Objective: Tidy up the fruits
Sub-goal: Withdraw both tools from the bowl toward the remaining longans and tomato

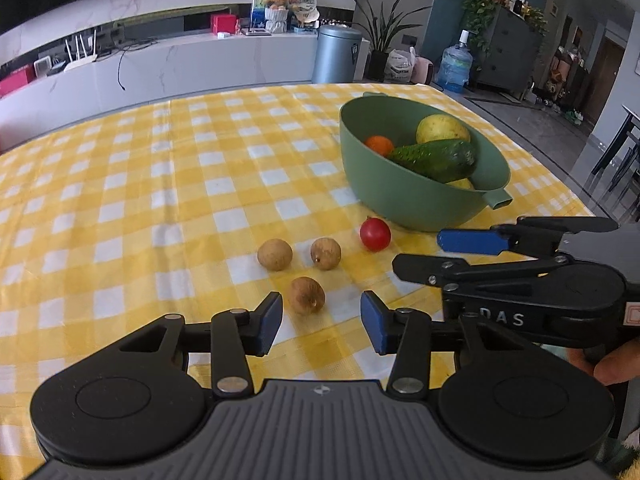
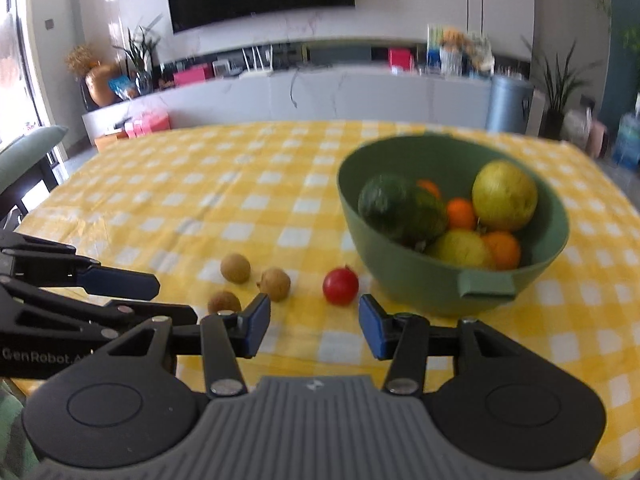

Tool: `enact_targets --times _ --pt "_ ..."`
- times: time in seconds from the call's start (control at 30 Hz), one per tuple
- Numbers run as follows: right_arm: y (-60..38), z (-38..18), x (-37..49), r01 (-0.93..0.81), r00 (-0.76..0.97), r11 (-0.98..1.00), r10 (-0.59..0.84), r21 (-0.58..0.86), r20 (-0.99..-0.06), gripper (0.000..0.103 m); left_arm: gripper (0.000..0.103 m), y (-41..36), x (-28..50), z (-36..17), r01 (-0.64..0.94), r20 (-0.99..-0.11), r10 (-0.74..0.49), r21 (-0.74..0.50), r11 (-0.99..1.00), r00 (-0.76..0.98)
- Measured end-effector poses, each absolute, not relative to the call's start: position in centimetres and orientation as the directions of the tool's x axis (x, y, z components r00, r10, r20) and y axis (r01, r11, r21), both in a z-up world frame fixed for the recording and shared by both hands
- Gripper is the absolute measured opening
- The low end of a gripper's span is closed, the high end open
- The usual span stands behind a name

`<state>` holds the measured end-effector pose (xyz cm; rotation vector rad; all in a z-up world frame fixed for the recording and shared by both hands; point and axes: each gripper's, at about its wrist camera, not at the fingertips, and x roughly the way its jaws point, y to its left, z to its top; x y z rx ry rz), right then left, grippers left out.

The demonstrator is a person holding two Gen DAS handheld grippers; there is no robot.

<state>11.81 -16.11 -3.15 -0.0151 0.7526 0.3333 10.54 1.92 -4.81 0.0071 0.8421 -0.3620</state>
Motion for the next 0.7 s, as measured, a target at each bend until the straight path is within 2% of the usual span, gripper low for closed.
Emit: enact_targets --times 0.07,0.1,0.17,0.47,0.7 --pt "-15.9 -3.9 12.3 -0.287 0.657 0.952 0.277 0.108 -0.701 0.045 0.053 2.0 10.8 -5.2 0.312 -0.733 -0.315 -0.146 0.939 0.603" --pt "-15.9 -4.2 12.6 -0.279 0.646 0.954 0.273 0.112 -0.713 0.040 0.053 2.1 10.9 -5.4 0.309 -0.735 -0.315 -0.151 0.939 0.600" --pt "-15.9 -4.7 13.2 -0.264 0.629 0.956 0.274 0.132 -0.728 0.037 0.053 2.1 11.1 -5.8 0.307 -0.738 -0.321 -0.161 0.938 0.593" --pt "-16.3 -5.7 14.5 -0.222 0.608 0.954 0.299 0.204 -0.736 0.028 0.052 1.4 12.2 -7.5 0.320 -0.756 -0.331 -0.169 0.932 0.565" --pt "-16.5 -6.1 15.1 -0.218 0.593 0.941 0.337 0.257 -0.731 0.027 0.041 1.6 13.2 -8.3 0.266 -0.763 -0.293 -0.164 0.950 0.576"
